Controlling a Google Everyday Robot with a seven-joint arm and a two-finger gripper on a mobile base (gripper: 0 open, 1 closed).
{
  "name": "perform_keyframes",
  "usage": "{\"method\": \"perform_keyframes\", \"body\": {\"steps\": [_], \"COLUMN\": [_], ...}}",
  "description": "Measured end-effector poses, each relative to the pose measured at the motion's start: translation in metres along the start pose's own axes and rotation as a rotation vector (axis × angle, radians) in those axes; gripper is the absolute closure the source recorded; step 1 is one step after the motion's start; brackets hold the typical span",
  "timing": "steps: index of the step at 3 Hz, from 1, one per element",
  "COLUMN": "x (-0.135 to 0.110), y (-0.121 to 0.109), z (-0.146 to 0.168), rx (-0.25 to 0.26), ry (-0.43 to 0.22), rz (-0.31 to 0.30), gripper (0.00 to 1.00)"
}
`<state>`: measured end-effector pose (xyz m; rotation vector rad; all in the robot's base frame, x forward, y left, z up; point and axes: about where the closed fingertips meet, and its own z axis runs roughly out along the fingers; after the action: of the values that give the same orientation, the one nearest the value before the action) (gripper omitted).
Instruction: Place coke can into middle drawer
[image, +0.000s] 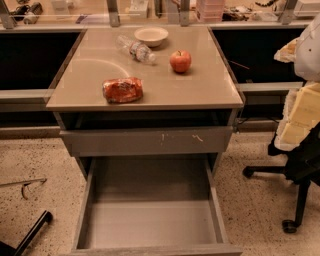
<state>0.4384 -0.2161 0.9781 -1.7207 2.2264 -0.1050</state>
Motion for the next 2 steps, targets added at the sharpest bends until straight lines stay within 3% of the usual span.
{"method": "perform_keyframes", "body": {"steps": [2], "x": [-0.01], "y": [-0.006], "z": [0.014], "rx": [0.002], "ry": [-0.03], "rz": [-0.019], "gripper": [0.0]}}
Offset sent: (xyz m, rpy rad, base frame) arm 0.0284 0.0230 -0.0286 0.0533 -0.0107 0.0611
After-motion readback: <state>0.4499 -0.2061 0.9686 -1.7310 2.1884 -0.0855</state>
